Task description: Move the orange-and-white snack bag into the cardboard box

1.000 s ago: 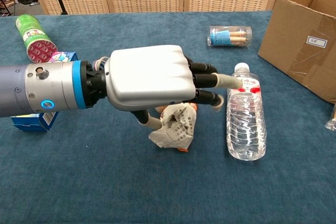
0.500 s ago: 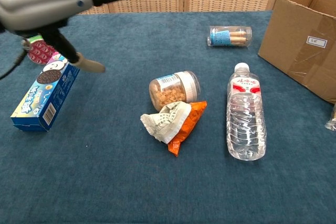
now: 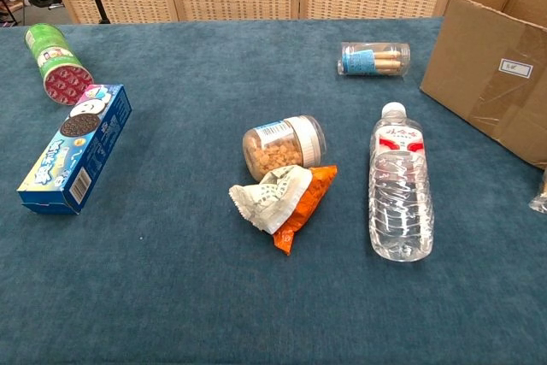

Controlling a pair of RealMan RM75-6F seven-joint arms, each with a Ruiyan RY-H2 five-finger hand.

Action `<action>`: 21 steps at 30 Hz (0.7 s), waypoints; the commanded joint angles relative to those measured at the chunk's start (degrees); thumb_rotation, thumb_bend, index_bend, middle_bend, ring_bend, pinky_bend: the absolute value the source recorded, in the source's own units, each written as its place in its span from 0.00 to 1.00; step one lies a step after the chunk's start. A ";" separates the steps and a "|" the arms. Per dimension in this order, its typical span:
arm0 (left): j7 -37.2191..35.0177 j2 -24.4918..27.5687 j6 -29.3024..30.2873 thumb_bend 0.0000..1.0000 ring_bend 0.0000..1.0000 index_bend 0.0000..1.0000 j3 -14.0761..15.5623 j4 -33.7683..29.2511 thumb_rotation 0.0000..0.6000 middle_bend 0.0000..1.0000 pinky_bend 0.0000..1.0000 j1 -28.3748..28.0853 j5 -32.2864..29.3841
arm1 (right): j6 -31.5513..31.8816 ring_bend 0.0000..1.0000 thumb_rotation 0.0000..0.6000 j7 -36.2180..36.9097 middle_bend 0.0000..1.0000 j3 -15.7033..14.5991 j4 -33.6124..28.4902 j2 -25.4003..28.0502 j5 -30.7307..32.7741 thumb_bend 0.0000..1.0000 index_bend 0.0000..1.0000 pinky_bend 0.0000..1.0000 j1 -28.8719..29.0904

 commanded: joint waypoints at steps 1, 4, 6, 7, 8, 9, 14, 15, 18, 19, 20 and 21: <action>-6.04 2.37 3.10 0.00 0.00 0.00 0.87 -0.05 1.00 0.00 0.02 5.24 -4.72 | -1.14 0.00 1.00 -2.43 0.00 -1.32 -2.70 0.89 -4.27 0.00 0.00 0.00 1.84; -8.70 3.54 3.18 0.00 0.00 0.00 1.07 -0.01 1.00 0.00 0.02 7.03 -5.57 | -2.75 0.00 1.00 -3.18 0.00 -2.56 -5.48 2.14 -9.22 0.00 0.00 0.00 3.99; -10.55 4.18 3.16 0.00 0.00 0.00 1.10 0.09 1.00 0.00 0.02 7.87 -5.66 | -3.71 0.00 1.00 -3.18 0.00 -3.04 -7.03 2.69 -12.34 0.00 0.00 0.00 5.61; -11.95 4.47 3.11 0.00 0.00 0.00 1.06 0.35 1.00 0.00 0.02 8.35 -5.63 | -4.72 0.00 1.00 -3.02 0.00 -3.39 -8.00 2.88 -14.74 0.00 0.00 0.00 7.04; -12.89 4.60 3.08 0.00 0.00 0.00 1.01 0.73 1.00 0.00 0.02 8.59 -5.38 | -5.81 0.00 1.00 -3.05 0.00 -3.60 -8.74 3.17 -16.10 0.00 0.00 0.00 8.13; -13.84 4.64 3.05 0.00 0.00 0.00 0.95 1.28 1.00 0.00 0.02 8.78 -5.04 | -6.91 0.00 1.00 -3.27 0.00 -3.71 -9.49 3.44 -17.50 0.00 0.00 0.00 9.29; -17.17 4.78 2.38 0.00 0.00 0.00 0.61 3.39 1.00 0.00 0.02 9.28 -3.72 | -16.99 0.00 1.00 -6.92 0.00 -2.96 -14.94 3.02 -21.62 0.00 0.00 0.00 16.79; -17.88 4.91 2.43 0.00 0.00 0.00 0.43 3.62 1.00 0.00 0.02 9.41 -3.42 | -20.50 0.00 1.00 -8.42 0.00 -2.37 -16.68 2.61 -20.89 0.00 0.01 0.00 18.69; -18.55 5.13 2.68 0.00 0.00 0.00 0.05 3.96 1.00 0.00 0.02 9.85 -2.97 | -29.10 0.00 1.00 -13.46 0.00 -0.02 -20.47 0.34 -16.20 0.00 0.00 0.00 22.85; -18.64 5.15 2.70 0.00 0.00 0.00 -0.05 4.03 1.00 0.00 0.02 9.96 -2.84 | -31.23 0.00 1.00 -15.40 0.00 0.76 -21.39 -0.45 -14.19 0.00 0.00 0.00 23.69; -18.79 5.17 2.73 0.00 0.00 0.00 -0.15 4.07 1.00 0.00 0.02 10.05 -2.72 | -33.24 0.00 1.00 -17.33 0.00 1.53 -22.24 -1.46 -12.27 0.00 0.00 0.00 24.59; -18.91 5.20 2.73 0.00 0.00 0.00 -0.21 4.09 1.00 0.00 0.02 10.12 -2.64 | -34.51 0.00 1.00 -18.62 0.00 2.04 -22.75 -2.26 -10.89 0.00 0.00 0.00 25.16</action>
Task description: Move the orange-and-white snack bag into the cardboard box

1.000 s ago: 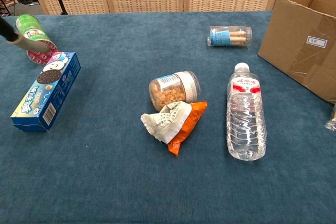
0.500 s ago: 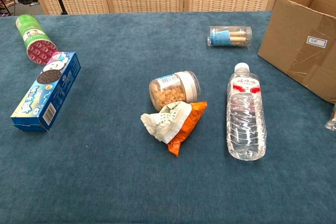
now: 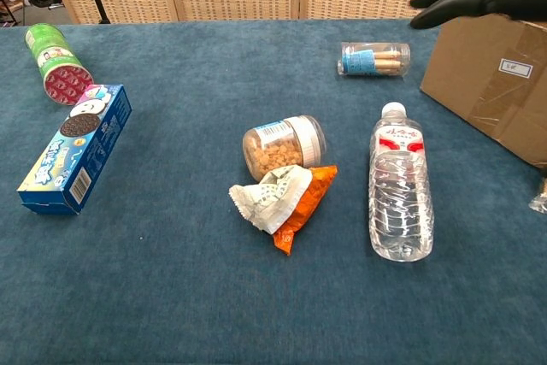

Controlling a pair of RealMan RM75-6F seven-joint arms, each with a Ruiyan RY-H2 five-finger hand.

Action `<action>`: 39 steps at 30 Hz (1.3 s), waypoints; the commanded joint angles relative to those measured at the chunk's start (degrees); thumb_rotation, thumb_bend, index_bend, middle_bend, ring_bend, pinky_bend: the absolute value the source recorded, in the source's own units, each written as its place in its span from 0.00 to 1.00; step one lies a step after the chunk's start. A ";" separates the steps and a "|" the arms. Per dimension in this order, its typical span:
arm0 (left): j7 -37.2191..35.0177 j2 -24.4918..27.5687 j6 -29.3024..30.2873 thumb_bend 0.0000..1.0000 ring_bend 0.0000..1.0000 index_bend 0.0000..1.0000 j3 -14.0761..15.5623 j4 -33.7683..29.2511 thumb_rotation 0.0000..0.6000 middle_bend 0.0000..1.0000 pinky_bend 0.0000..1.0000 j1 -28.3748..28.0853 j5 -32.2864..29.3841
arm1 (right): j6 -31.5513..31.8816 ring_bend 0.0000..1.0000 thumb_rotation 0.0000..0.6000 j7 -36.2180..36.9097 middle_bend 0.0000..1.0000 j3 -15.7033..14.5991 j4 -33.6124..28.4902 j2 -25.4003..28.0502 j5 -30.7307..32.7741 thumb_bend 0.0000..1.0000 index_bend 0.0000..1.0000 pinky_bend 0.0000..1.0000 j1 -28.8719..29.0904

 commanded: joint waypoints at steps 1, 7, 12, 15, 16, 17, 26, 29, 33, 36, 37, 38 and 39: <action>-0.47 0.16 -0.02 0.00 0.00 0.00 -0.25 0.08 1.00 0.00 0.02 0.25 0.30 | -12.02 0.00 1.00 -10.84 0.00 4.36 -6.27 -5.40 9.92 0.00 0.00 0.00 6.82; -1.56 0.32 -0.42 0.00 0.00 0.00 -0.91 0.63 1.00 0.00 0.02 0.62 0.51 | -20.42 0.00 1.00 -26.31 0.00 7.23 -8.97 -14.57 22.44 0.00 0.00 0.00 11.93; -1.80 0.33 -1.58 0.00 0.00 0.00 -1.23 0.80 1.00 0.00 0.02 0.58 0.67 | -21.22 0.00 1.00 -38.86 0.00 7.63 -7.80 -22.03 31.74 0.00 0.01 0.01 15.27; -1.74 0.27 -1.68 0.00 0.00 0.00 -1.35 0.85 1.00 0.00 0.02 0.70 0.98 | -19.85 0.00 1.00 -44.76 0.00 6.47 -6.41 -25.77 35.43 0.00 0.02 0.04 16.34; -1.71 0.25 -1.75 0.00 0.00 0.00 -1.36 0.88 1.00 0.00 0.02 0.71 1.07 | -19.45 0.00 1.00 -46.02 0.00 6.14 -6.11 -26.49 36.09 0.00 0.03 0.05 16.53; -1.72 0.24 -1.84 0.00 0.00 0.00 -1.38 0.90 1.00 0.00 0.02 0.72 1.20 | -18.75 0.00 1.00 -47.92 0.00 5.68 -5.55 -27.60 36.92 0.00 0.03 0.06 16.80; -1.73 0.27 -2.30 0.00 0.00 0.00 -1.68 0.82 1.00 0.00 0.02 0.94 2.02 | -13.46 0.00 1.00 -56.30 0.03 2.66 2.44 -36.65 42.17 0.00 0.08 0.14 18.52; -1.97 0.35 -2.43 0.00 0.00 0.00 -1.80 0.88 1.00 0.00 0.02 0.99 2.12 | -12.49 0.00 1.00 -56.84 0.03 2.39 4.00 -37.71 43.04 0.00 0.09 0.15 18.89; -2.55 0.53 -2.59 0.00 0.00 0.00 -1.92 1.03 1.00 0.00 0.02 1.11 2.26 | -11.52 0.00 1.00 -56.84 0.06 2.25 5.65 -38.28 44.68 0.00 0.12 0.17 19.28; -2.78 0.52 -2.69 0.00 0.00 0.00 -2.08 1.23 1.00 0.00 0.02 1.17 2.20 | -11.01 0.03 1.00 -56.30 0.10 1.58 6.35 -38.06 44.59 0.00 0.15 0.20 19.37; -2.91 0.53 -2.79 0.00 0.00 0.00 -2.12 1.25 1.00 0.00 0.02 1.15 2.24 | -10.87 0.05 1.00 -55.68 0.11 1.24 6.55 -37.96 44.21 0.00 0.16 0.20 19.33; -3.04 0.54 -2.94 0.00 0.00 0.00 -2.14 1.27 1.00 0.00 0.02 1.11 2.31 | -10.60 0.05 1.00 -54.96 0.12 0.88 6.86 -37.93 43.51 0.00 0.16 0.21 19.24; -3.09 0.56 -3.07 0.00 0.00 0.00 -2.16 1.29 1.00 0.00 0.02 1.08 2.37 | -10.31 0.06 1.00 -54.35 0.13 0.50 7.30 -37.95 42.71 0.00 0.16 0.21 19.17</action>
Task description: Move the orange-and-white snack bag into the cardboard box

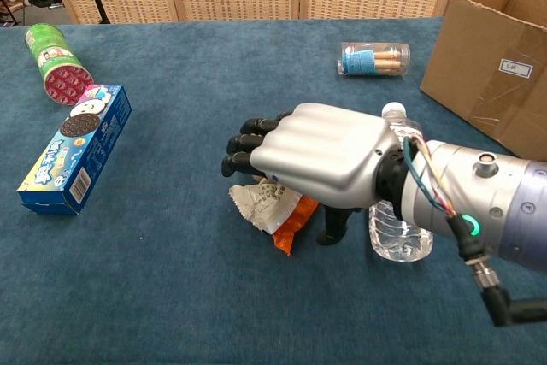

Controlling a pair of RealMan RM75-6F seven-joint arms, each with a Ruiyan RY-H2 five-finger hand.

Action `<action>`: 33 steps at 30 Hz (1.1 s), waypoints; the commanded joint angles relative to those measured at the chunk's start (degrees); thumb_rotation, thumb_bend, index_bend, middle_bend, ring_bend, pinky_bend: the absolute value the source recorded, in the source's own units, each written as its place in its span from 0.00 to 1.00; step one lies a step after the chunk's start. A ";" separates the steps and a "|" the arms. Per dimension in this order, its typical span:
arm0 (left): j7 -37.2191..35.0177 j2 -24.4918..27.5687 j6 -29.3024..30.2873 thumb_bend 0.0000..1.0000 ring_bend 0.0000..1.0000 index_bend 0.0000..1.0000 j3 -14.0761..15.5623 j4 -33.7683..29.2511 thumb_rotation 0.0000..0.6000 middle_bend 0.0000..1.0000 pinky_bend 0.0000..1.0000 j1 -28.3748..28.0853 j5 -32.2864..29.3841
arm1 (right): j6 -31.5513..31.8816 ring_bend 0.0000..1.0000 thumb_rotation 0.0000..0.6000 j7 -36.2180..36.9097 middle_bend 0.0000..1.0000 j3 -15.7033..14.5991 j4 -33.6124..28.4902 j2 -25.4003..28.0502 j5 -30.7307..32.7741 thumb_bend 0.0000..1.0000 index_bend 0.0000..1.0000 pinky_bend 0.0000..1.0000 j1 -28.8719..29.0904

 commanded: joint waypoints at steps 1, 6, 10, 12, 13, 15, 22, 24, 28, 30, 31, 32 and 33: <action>-0.10 0.03 -0.29 0.00 0.00 0.00 -0.04 0.05 1.00 0.00 0.02 -0.07 0.15 | 0.78 0.07 1.00 1.83 0.14 -1.16 1.20 0.06 -2.03 0.00 0.16 0.22 -0.17; 0.37 -0.14 -0.15 0.00 0.00 0.00 -0.21 -0.16 1.00 0.00 0.02 0.05 0.48 | 1.71 0.13 1.00 4.59 0.19 -2.14 5.77 -1.68 -4.79 0.00 0.21 0.28 0.02; 0.33 -0.22 -0.44 0.00 0.00 0.00 -0.34 -0.10 1.00 0.00 0.02 0.01 0.45 | 3.03 0.25 1.00 8.32 0.30 -3.18 9.37 -2.78 -9.09 0.00 0.32 0.36 -0.15; 0.46 -0.25 -0.65 0.00 0.00 0.00 -0.37 -0.11 1.00 0.00 0.02 -0.05 0.54 | 3.62 0.28 1.00 10.38 0.33 -3.67 11.38 -3.49 -10.99 0.00 0.34 0.41 -0.26; 0.54 -0.26 -0.65 0.00 0.00 0.00 -0.37 -0.13 1.00 0.00 0.02 -0.05 0.63 | 3.83 0.30 1.00 11.38 0.36 -3.89 12.31 -3.84 -11.69 0.00 0.36 0.44 -0.34; 0.59 -0.28 -0.56 0.00 0.00 0.00 -0.38 -0.18 1.00 0.00 0.02 0.01 0.81 | 4.36 0.34 1.00 13.56 0.40 -4.31 14.04 -4.43 -13.42 0.02 0.41 0.47 -0.41; 0.74 -0.33 -0.70 0.00 0.00 0.00 -0.57 -0.26 1.00 0.00 0.02 0.06 0.82 | 8.45 0.50 1.00 22.63 0.57 -5.25 18.92 -5.62 -21.00 0.47 0.64 0.61 -0.66; 0.79 -0.33 -0.72 0.00 0.00 0.00 -0.61 -0.28 1.00 0.00 0.02 0.07 0.87 | 10.93 0.51 1.00 25.74 0.59 -5.45 20.07 -5.78 -24.03 0.54 0.66 0.65 -0.78; 0.73 -0.33 -0.67 0.00 0.00 0.00 -0.71 -0.26 1.00 0.00 0.02 0.14 0.90 | 15.53 0.52 1.00 30.78 0.59 -5.07 20.63 -5.11 -28.73 0.56 0.67 0.66 -0.81; 0.72 -0.33 -0.67 0.00 0.00 0.00 -0.76 -0.26 1.00 0.00 0.02 0.18 0.84 | 17.05 0.52 1.00 32.00 0.59 -4.62 20.37 -4.60 -30.08 0.57 0.67 0.66 -0.77; 0.71 -0.32 -0.70 0.00 0.00 0.00 -0.76 -0.27 1.00 0.00 0.02 0.19 0.86 | 17.84 0.52 1.00 32.50 0.59 -4.24 20.10 -4.20 -30.72 0.57 0.67 0.66 -0.72; 0.71 -0.31 -0.71 0.00 0.00 0.00 -0.76 -0.29 1.00 0.00 0.02 0.19 0.88 | 18.32 0.52 1.00 32.76 0.59 -3.91 19.86 -3.89 -31.05 0.57 0.67 0.66 -0.67; 0.76 -0.32 -0.71 0.00 0.00 0.00 -0.77 -0.32 1.00 0.00 0.02 0.20 0.90 | 19.00 0.52 1.00 33.03 0.59 -3.29 19.40 -3.39 -31.42 0.57 0.67 0.66 -0.61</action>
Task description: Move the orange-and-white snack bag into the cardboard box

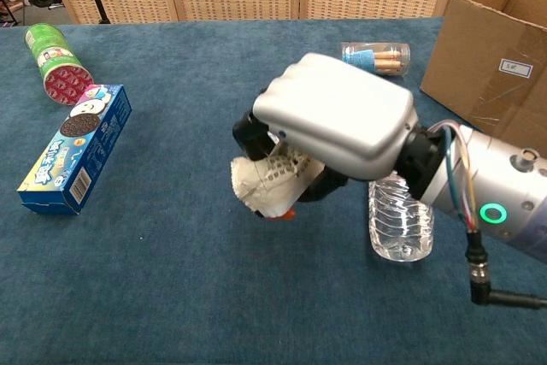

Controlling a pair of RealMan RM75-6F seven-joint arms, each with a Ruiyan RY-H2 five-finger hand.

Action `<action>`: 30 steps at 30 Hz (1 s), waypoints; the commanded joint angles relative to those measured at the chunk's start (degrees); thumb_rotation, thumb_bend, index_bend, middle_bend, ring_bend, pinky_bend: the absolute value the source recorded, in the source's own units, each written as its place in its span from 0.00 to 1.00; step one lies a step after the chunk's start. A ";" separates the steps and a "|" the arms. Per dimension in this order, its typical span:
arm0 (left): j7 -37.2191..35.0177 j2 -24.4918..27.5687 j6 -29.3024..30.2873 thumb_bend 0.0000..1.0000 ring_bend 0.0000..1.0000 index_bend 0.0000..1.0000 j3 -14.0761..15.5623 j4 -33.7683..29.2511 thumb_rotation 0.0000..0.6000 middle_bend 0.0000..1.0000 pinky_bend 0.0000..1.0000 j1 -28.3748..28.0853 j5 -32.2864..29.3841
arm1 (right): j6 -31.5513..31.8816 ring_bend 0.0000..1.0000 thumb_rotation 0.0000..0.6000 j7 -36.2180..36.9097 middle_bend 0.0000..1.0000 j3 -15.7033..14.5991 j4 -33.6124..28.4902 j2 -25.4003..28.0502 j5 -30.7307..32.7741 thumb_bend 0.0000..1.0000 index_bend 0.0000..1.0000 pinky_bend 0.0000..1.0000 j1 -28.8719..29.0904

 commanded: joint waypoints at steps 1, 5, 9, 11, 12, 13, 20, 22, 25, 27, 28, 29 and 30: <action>0.09 -0.01 -0.01 0.00 0.00 0.00 0.00 -0.04 1.00 0.00 0.02 0.02 0.06 | 2.10 0.52 1.00 1.12 0.59 1.67 -1.03 1.52 -1.45 0.57 0.67 0.66 0.14; 0.29 0.01 -0.10 0.00 0.00 0.00 0.07 -0.13 1.00 0.00 0.02 0.02 0.30 | 3.87 0.52 1.00 1.39 0.59 4.44 -3.85 4.52 -1.54 0.57 0.67 0.66 0.22; 0.39 0.01 -0.26 0.00 0.00 0.00 0.00 -0.11 1.00 0.00 0.02 -0.01 0.19 | 5.47 0.52 1.00 1.31 0.59 8.35 -7.11 10.17 -0.16 0.57 0.67 0.66 -0.13; 0.38 0.05 -0.30 0.00 0.00 0.00 -0.01 -0.17 1.00 0.00 0.02 -0.01 0.21 | 5.85 0.52 1.00 1.99 0.59 10.32 -8.18 13.49 1.46 0.57 0.67 0.66 -0.56; 0.41 0.07 -0.25 0.00 0.00 0.00 -0.01 -0.23 1.00 0.00 0.02 0.01 0.26 | 6.08 0.52 1.00 2.65 0.59 11.60 -8.42 15.58 2.86 0.57 0.67 0.66 -0.98; 0.46 0.10 -0.19 0.00 0.00 0.00 0.01 -0.28 1.00 0.00 0.02 0.04 0.38 | 6.23 0.52 1.00 3.47 0.59 12.78 -8.36 17.49 4.39 0.58 0.67 0.66 -1.44; 1.34 0.03 -0.47 0.00 0.00 0.00 0.11 -0.79 1.00 0.00 0.02 -0.07 0.67 | 1.69 0.52 1.00 10.51 0.59 17.77 0.91 26.65 18.47 0.59 0.67 0.66 -4.74; 1.80 -0.03 -0.58 0.00 0.00 0.00 0.06 -1.01 1.00 0.00 0.02 -0.13 0.52 | -0.28 0.52 1.00 12.77 0.59 17.41 3.29 27.46 19.43 0.60 0.67 0.66 -4.75; 2.17 0.00 -0.38 0.00 0.00 0.00 -0.09 -1.24 1.00 0.00 0.02 -0.06 0.35 | -2.26 0.52 1.00 14.05 0.59 16.01 7.08 27.30 20.09 0.59 0.67 0.66 -5.01; 2.06 0.03 -0.23 0.00 0.00 0.00 -0.15 -1.30 1.00 0.00 0.02 0.07 0.19 | -3.14 0.52 1.00 14.54 0.59 15.32 9.27 26.78 20.35 0.60 0.67 0.66 -5.03; 1.97 0.06 -0.19 0.00 0.00 0.00 -0.16 -1.30 1.00 0.00 0.02 0.11 0.17 | -3.34 0.52 1.00 14.77 0.59 15.20 9.84 26.61 20.44 0.60 0.67 0.66 -5.00; 1.86 0.10 -0.14 0.00 0.00 0.00 -0.16 -1.28 1.00 0.00 0.02 0.15 0.18 | -3.77 0.52 1.00 15.09 0.59 15.03 10.68 26.38 20.76 0.60 0.67 0.66 -5.02; 1.77 0.12 -0.15 0.00 0.00 0.00 -0.17 -1.24 1.00 0.00 0.02 0.18 0.16 | -4.18 0.52 1.00 15.38 0.59 14.89 11.45 26.18 21.13 0.60 0.67 0.66 -5.05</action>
